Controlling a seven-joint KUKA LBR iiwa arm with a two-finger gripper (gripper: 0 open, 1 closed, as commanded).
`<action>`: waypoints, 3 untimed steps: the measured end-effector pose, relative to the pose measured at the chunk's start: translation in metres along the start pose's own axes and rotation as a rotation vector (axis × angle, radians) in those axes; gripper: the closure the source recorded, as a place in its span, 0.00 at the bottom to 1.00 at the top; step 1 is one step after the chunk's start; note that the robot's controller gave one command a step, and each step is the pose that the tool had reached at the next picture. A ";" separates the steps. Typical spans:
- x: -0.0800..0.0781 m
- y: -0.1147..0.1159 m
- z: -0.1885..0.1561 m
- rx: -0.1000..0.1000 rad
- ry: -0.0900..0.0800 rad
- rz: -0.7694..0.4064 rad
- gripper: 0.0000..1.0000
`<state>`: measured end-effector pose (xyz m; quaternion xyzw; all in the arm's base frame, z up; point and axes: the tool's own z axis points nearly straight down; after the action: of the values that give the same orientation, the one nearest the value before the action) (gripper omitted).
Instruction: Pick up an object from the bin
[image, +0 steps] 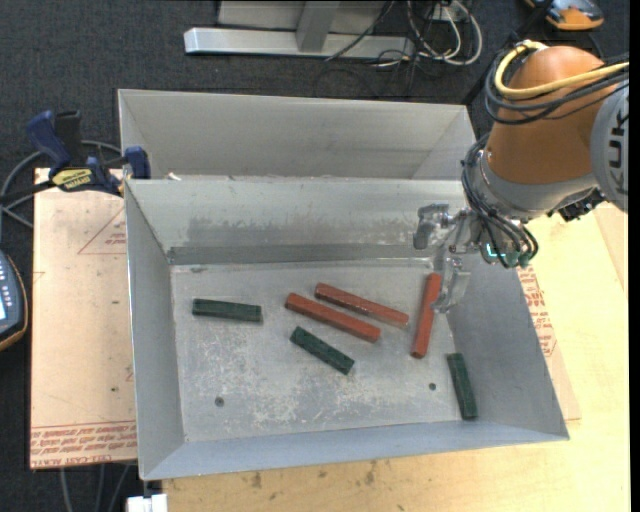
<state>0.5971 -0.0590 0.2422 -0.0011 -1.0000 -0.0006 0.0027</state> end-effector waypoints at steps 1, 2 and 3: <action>0.076 0.006 0.168 0.000 -0.002 -0.156 0.00; 0.007 0.082 0.123 -0.004 -0.017 -0.133 0.00; -0.030 0.064 0.173 -0.001 -0.009 0.133 0.00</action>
Offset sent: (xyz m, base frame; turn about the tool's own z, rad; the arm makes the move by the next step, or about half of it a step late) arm -0.0755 0.0054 -0.1637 -0.1579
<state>0.6267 0.0055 0.0691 -0.0678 -0.9977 -0.0007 -0.0016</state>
